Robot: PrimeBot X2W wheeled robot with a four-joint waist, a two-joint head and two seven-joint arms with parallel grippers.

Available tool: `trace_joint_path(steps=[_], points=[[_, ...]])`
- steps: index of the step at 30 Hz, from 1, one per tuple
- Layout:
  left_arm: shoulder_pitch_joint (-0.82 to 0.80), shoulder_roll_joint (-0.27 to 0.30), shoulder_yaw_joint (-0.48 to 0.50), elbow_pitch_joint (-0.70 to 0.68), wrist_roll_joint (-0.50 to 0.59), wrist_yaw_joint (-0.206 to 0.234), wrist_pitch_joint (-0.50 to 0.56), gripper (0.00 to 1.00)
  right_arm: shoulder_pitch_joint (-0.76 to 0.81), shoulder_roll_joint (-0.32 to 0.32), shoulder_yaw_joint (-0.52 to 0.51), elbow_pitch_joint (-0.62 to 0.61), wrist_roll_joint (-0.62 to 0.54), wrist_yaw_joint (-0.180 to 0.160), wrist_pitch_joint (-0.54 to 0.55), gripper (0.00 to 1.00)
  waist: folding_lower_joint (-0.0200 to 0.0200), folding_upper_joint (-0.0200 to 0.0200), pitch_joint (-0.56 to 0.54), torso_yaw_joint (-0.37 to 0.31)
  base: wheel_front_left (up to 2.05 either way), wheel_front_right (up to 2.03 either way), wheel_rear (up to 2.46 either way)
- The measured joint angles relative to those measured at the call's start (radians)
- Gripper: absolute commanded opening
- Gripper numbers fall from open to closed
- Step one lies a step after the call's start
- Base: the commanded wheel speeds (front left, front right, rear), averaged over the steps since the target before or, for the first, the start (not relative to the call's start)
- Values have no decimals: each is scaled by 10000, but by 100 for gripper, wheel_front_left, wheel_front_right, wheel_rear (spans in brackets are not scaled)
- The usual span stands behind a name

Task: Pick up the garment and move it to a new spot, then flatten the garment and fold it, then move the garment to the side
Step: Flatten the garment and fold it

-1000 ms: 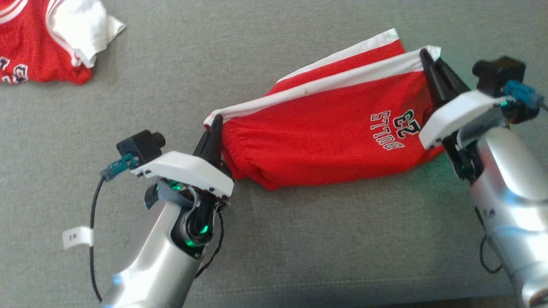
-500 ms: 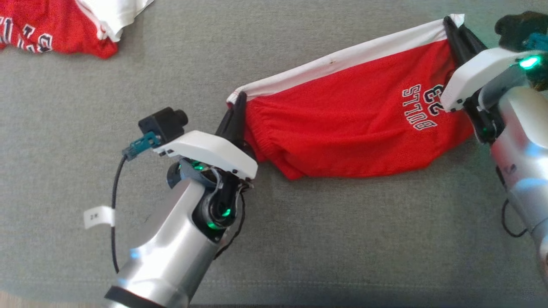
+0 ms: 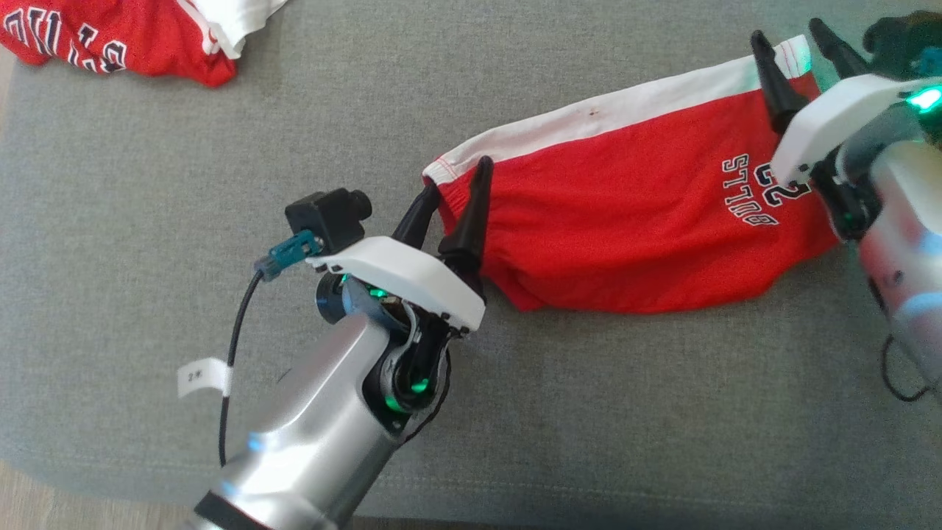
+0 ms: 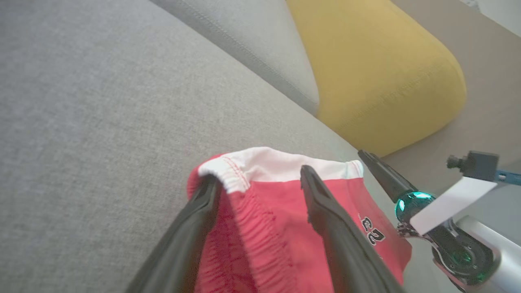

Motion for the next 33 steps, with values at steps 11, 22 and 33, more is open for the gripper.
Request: trace_joint_path(steps=[11, 22, 33], points=[[1422, 1340, 531, -1983, 2065, 479, -25, 100, -25, -901, 1166, -221, 825, 0, -123, 100, 0, 0, -479, -115, 0, 0, 0], [3289, 1789, 2031, -3210, 3843, 750, -27, 100, 804, -1503, 2631, -1164, 2397, 0, 1549, 100, -1, 0, -1096, -357, 0, 0, 0], [3943, 1542, 3003, -3651, 4525, 608, -29, 100, 962, -1674, 3218, -1053, 3636, 0, 3010, 100, -1, 0, -762, -163, 0, 0, 0]])
